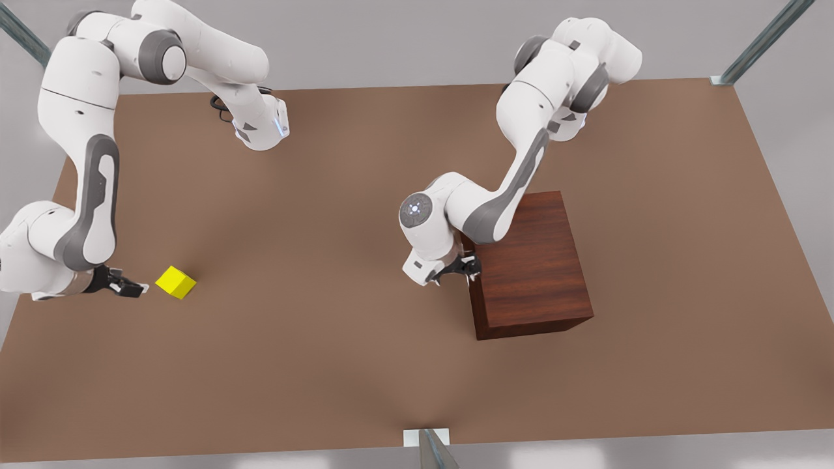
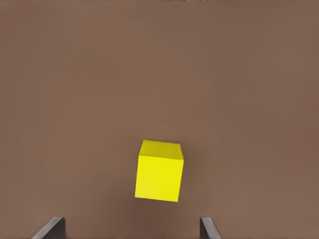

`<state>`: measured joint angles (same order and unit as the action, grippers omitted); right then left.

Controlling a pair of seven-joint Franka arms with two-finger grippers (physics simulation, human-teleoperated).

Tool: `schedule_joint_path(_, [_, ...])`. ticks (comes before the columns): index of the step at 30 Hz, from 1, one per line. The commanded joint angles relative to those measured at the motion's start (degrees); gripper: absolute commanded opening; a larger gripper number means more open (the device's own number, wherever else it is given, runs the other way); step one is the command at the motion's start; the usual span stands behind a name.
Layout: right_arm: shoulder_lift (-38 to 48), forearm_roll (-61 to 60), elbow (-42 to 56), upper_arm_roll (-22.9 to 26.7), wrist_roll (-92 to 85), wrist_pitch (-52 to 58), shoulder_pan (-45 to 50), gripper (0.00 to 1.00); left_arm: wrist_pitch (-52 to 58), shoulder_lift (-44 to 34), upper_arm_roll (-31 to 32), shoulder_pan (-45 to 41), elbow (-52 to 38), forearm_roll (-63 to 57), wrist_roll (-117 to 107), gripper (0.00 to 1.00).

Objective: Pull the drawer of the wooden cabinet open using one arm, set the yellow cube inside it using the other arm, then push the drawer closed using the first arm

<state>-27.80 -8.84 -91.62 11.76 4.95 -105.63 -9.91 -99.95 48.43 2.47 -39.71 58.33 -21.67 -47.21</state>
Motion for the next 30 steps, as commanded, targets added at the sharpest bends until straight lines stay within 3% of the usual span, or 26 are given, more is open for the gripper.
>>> schedule_joint_path(1, [-0.94, -0.3, -0.92, 0.02, 2.34, -4.32, -0.02, 1.0, 0.54, 0.43, -0.01, -0.63, 0.73, -1.44, -20.29, 1.0])
schedule_joint_path(17, [-0.59, -1.53, -8.57, 0.1, 2.34, -12.84, -0.99, 1.0, 5.73, 1.31, -0.01, -3.97, 4.86, -6.54, -21.35, 1.0])
schedule_joint_path(30, [0.56, -1.53, -18.15, -0.34, 2.34, -24.89, -0.2, 1.0, -3.59, 1.4, 0.25, -3.44, 3.63, -3.03, -26.01, 1.0])
